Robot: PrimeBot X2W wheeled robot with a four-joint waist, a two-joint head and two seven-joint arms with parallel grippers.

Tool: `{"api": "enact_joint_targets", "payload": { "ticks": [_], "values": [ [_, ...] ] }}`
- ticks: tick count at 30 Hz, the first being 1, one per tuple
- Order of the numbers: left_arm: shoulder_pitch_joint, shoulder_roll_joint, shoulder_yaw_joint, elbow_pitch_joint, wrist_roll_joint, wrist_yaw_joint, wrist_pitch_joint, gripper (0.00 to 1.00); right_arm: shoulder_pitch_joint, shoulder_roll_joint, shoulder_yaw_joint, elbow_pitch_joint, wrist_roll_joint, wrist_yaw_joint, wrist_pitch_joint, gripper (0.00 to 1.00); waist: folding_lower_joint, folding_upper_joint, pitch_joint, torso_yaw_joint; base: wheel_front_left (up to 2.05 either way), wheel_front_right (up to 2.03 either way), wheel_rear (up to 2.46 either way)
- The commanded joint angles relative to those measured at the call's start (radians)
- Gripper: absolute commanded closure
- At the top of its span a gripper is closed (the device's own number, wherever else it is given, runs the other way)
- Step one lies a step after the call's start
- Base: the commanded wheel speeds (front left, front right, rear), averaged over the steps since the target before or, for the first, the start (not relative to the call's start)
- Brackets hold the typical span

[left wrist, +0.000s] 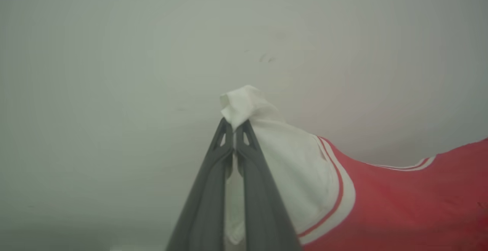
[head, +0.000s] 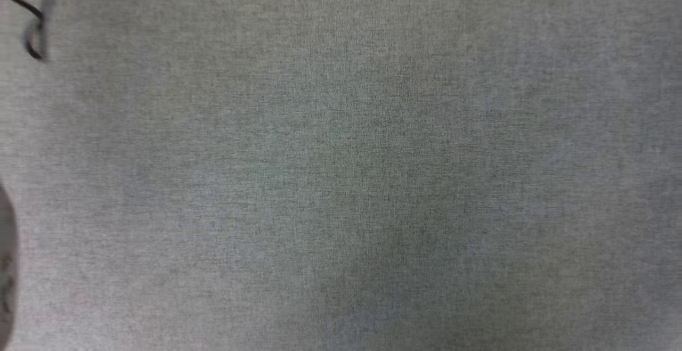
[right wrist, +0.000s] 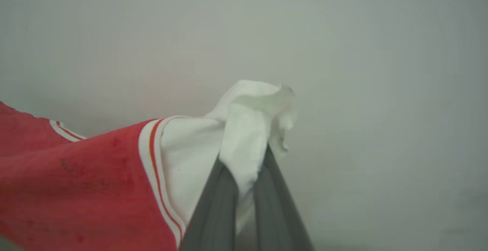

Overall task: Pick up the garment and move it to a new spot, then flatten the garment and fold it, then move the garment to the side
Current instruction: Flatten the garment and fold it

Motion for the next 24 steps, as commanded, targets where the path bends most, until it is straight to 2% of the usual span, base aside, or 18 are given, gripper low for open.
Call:
{"api": "enact_joint_targets", "payload": {
  "ticks": [1, 7, 14, 18, 24],
  "values": [
    [0.057, -0.006, 0.003, 0.001, -0.015, -0.008, -0.013, 1.00, 0.059, -0.005, 0.015, 0.001, 0.030, -0.001, -0.018, 1.00, -0.0002, 0.0000, -0.036, 0.004, 0.00, 0.00, 0.00],
    [0.249, -0.012, 0.018, -0.018, -0.066, -0.026, -0.046, 1.00, 0.267, -0.017, 0.048, -0.033, 0.114, -0.001, -0.036, 1.00, -0.0002, 0.0000, -0.152, 0.007, 0.00, 0.00, 0.00],
    [0.616, -0.026, 0.031, -0.065, -0.155, -0.044, -0.080, 1.00, 0.684, -0.067, 0.069, -0.178, 0.227, -0.001, -0.029, 1.00, -0.0002, 0.0000, -0.351, 0.014, 0.00, 0.00, 0.00],
    [0.826, -0.028, 0.034, -0.118, -0.183, -0.043, -0.089, 1.00, 0.948, -0.081, 0.025, -0.307, 0.260, -0.001, 0.003, 1.00, -0.0002, 0.0000, -0.442, 0.020, 0.00, 0.00, 0.00],
    [1.119, -0.039, 0.037, -0.215, -0.219, -0.008, -0.078, 1.00, 1.313, -0.026, -0.093, -0.496, 0.268, -0.002, 0.073, 1.00, -0.0002, 0.0000, -0.542, 0.022, 0.00, 0.00, 0.00]
  ]
}}
